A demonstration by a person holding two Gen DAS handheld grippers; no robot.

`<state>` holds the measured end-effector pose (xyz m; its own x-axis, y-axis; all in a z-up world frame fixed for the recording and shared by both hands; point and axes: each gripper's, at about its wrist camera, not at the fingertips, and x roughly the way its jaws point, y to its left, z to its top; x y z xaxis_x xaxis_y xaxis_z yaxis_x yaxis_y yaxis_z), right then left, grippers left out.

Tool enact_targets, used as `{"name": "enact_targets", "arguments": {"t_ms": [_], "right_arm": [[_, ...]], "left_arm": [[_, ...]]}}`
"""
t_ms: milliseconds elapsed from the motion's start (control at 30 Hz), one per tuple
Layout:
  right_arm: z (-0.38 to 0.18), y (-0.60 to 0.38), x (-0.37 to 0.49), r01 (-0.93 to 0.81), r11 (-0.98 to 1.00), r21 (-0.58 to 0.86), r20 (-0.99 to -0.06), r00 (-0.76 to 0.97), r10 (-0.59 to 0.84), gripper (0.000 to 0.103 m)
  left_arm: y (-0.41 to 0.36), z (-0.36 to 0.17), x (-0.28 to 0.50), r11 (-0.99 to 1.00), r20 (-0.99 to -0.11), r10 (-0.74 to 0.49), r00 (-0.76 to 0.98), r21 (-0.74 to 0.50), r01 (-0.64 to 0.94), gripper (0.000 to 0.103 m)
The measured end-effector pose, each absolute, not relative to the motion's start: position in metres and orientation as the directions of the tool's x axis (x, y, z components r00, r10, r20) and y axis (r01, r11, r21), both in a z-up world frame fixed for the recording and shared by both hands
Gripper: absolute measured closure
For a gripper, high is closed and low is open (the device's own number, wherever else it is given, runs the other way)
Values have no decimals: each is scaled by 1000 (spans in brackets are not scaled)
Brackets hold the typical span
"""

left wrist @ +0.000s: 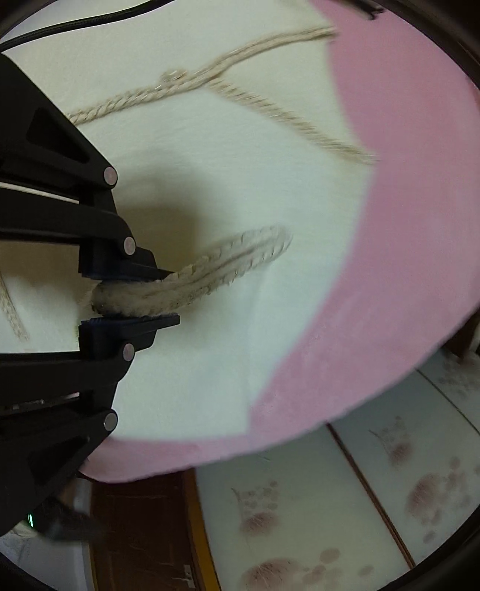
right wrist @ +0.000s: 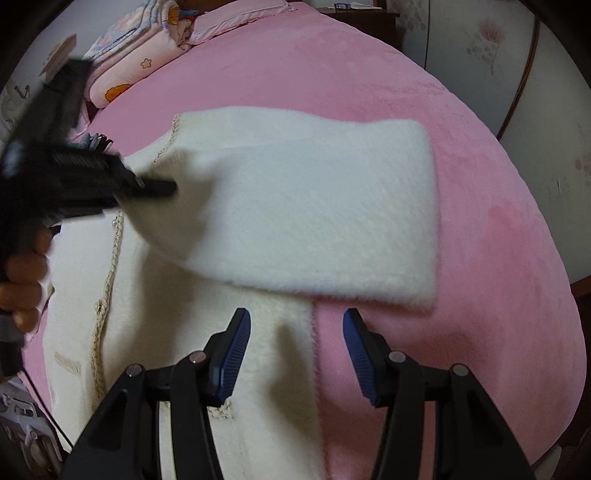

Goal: Fold large clothes

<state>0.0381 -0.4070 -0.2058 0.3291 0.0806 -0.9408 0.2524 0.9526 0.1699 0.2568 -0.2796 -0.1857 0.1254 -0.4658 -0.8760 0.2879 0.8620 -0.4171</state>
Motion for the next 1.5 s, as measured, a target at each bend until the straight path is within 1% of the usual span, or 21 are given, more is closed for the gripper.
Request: {"name": "enact_targets", "arguments": {"t_ms": [100,200,300,433,567,600,633,667,700,800,933,967,1033,1133,1200,1267,1400,1433,1500], "right_arm": [[-207,-413,40,279,943,183,-940,330,84,51],[-207,-419,46,304,933,194,-935,346,82,51],[-206,-422,59,316,929,195,-924,378,65,51],[-216,-425,83,333,929,160,-921,388,20,51],[-228,-428,107,340,920,195,-916,397,48,51],[-227,-425,113,329,927,179,-915,402,34,54],[-225,-421,120,308,937,167,-912,408,29,72],[-222,-416,127,276,948,155,-910,413,29,82],[-218,-412,131,260,958,123,-910,415,4,86],[-205,-393,143,185,982,22,-892,446,-64,86],[-203,-368,151,111,988,-105,-882,449,-143,85],[-206,-362,151,93,987,-130,-881,446,-158,84],[-211,-355,153,77,984,-158,-884,433,-176,77],[-220,-349,151,67,977,-202,-890,404,-212,71],[-225,-347,148,63,973,-220,-893,389,-227,71],[-230,-349,144,66,972,-226,-899,369,-234,71],[-229,-352,134,79,968,-238,-889,385,-250,72],[-228,-354,132,82,968,-239,-884,395,-252,76],[-228,-351,131,81,963,-258,-876,400,-269,78]], "left_arm": [[-274,-121,266,850,-811,-514,280,-435,298,91],[-260,-68,272,848,-748,-527,404,-427,315,91],[-243,-35,276,858,-709,-513,483,-405,316,91],[-217,-20,278,887,-705,-462,539,-365,283,91],[-191,-20,286,908,-721,-417,553,-349,230,91],[-182,-19,287,915,-721,-401,564,-338,218,91],[-175,-23,288,921,-720,-388,576,-329,209,91],[-168,-22,287,926,-716,-374,590,-319,200,91],[-158,-26,288,934,-710,-354,609,-306,186,91],[-129,-31,287,950,-712,-302,634,-280,139,91],[-86,-62,282,966,-751,-226,620,-256,42,91],[-75,-74,279,967,-763,-212,611,-252,21,91],[-58,-107,272,974,-793,-174,583,-227,-19,91],[-41,-158,262,979,-851,-127,510,-190,-74,91],[-35,-191,255,979,-885,-102,455,-171,-113,91],[-31,-213,245,978,-900,-82,427,-155,-139,91],[-28,-228,233,976,-902,-81,425,-158,-149,91],[-30,-228,233,979,-899,-77,431,-151,-139,91],[-31,-230,233,985,-894,-61,445,-125,-116,91]]}}
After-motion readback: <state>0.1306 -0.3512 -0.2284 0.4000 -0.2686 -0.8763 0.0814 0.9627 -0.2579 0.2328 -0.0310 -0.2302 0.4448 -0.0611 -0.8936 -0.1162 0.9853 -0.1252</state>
